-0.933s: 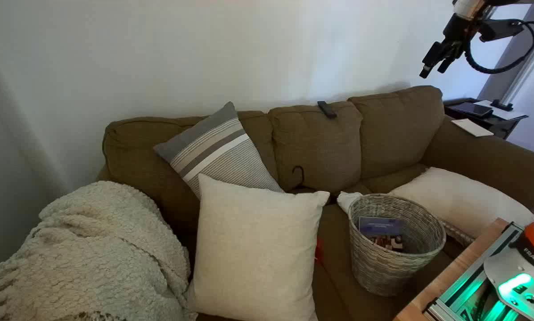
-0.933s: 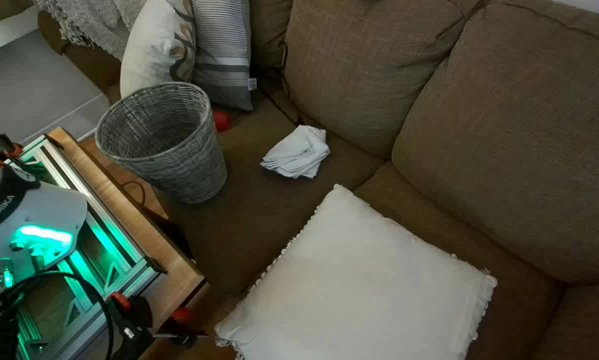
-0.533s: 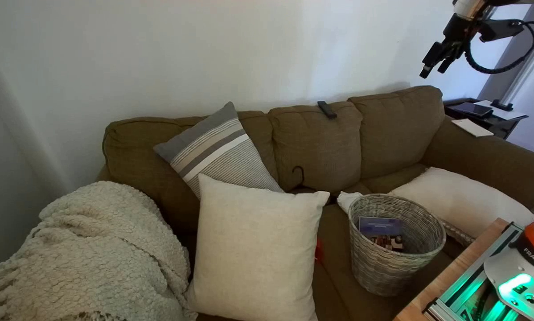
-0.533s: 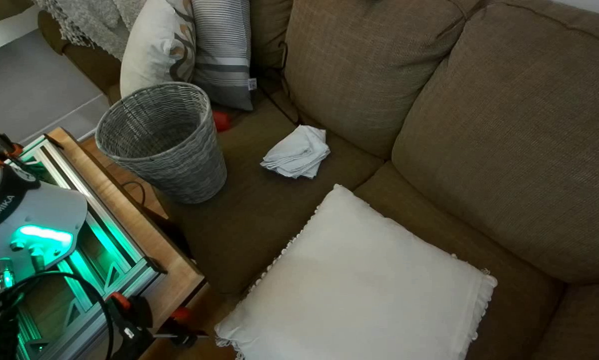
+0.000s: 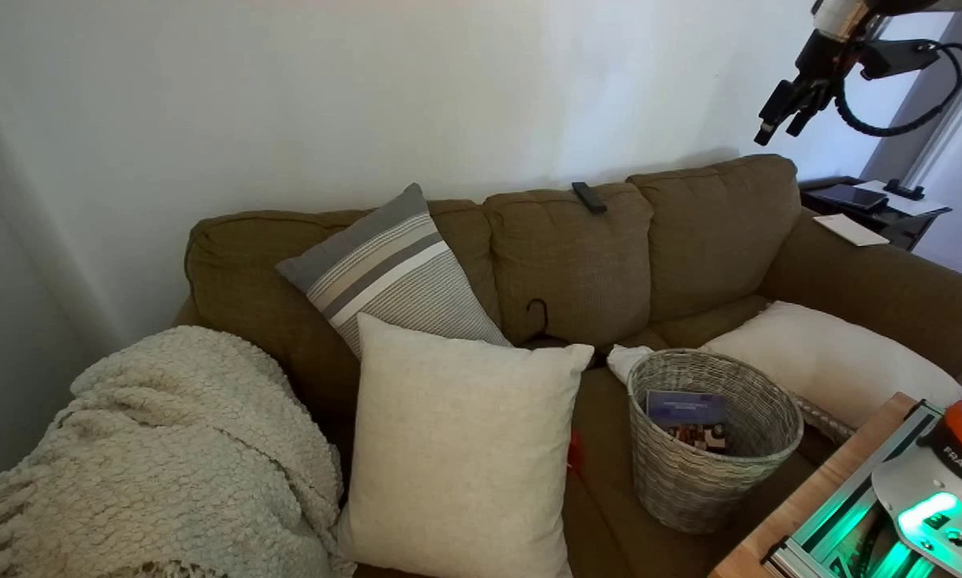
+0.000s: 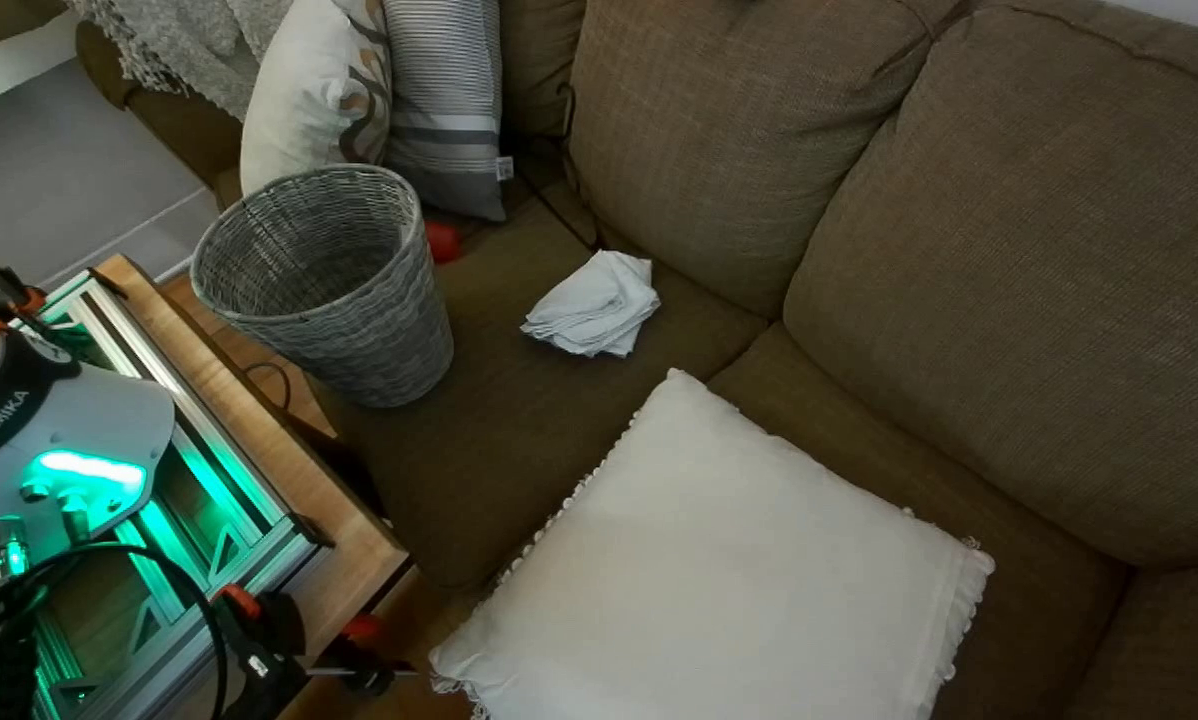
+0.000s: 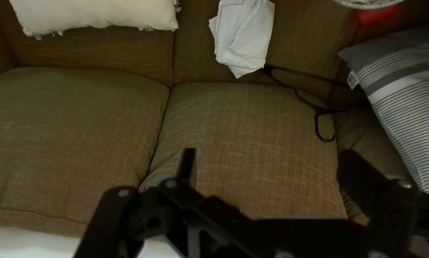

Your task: Unfold the white towel on the sofa twice then move it to the left.

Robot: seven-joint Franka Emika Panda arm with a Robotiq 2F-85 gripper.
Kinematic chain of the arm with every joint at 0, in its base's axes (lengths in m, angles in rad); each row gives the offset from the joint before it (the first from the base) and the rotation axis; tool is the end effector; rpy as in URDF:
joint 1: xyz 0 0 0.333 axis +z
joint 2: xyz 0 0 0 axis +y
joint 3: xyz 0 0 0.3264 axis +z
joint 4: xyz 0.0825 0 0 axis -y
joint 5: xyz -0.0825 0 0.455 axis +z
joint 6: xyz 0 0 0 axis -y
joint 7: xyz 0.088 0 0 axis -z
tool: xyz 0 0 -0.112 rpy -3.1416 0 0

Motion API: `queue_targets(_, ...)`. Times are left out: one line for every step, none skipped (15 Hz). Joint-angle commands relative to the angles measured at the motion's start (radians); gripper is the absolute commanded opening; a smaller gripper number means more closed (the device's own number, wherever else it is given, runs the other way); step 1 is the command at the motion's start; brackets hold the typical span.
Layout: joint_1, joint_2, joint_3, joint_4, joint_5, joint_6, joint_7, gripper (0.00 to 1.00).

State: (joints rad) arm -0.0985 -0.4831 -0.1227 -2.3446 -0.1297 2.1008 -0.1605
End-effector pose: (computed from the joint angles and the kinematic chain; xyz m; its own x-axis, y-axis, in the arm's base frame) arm 0.4796 -0.1186 0.5192 0.9755 0.0103 0.2196 -0.0128 -0.9945 0.1036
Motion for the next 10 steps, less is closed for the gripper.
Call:
queue_targets(0.004,0.092,-0.037,-0.029,0.044,0.031,-0.021,1.0)
queue_targets(0.001,0.118,-0.044,-0.045,0.056,0.044,-0.015,1.0)
queue_targets(-0.005,0.148,-0.05,-0.059,0.065,0.056,-0.01,1.0)
queue_targets(-0.009,0.178,-0.053,-0.073,0.073,0.078,-0.003,1.0)
queue_targets(-0.019,0.201,-0.053,-0.092,0.063,0.104,0.014,1.0)
queue_targets(-0.033,0.216,-0.054,-0.117,0.044,0.131,0.03,1.0)
queue_targets(-0.047,0.241,-0.056,-0.14,0.03,0.167,0.048,1.0)
queue_targets(-0.065,0.262,-0.059,-0.166,0.011,0.217,0.069,1.0)
queue_targets(-0.082,0.293,-0.064,-0.186,-0.015,0.271,0.081,1.0)
queue_targets(-0.098,0.335,-0.07,-0.192,-0.042,0.302,0.084,1.0)
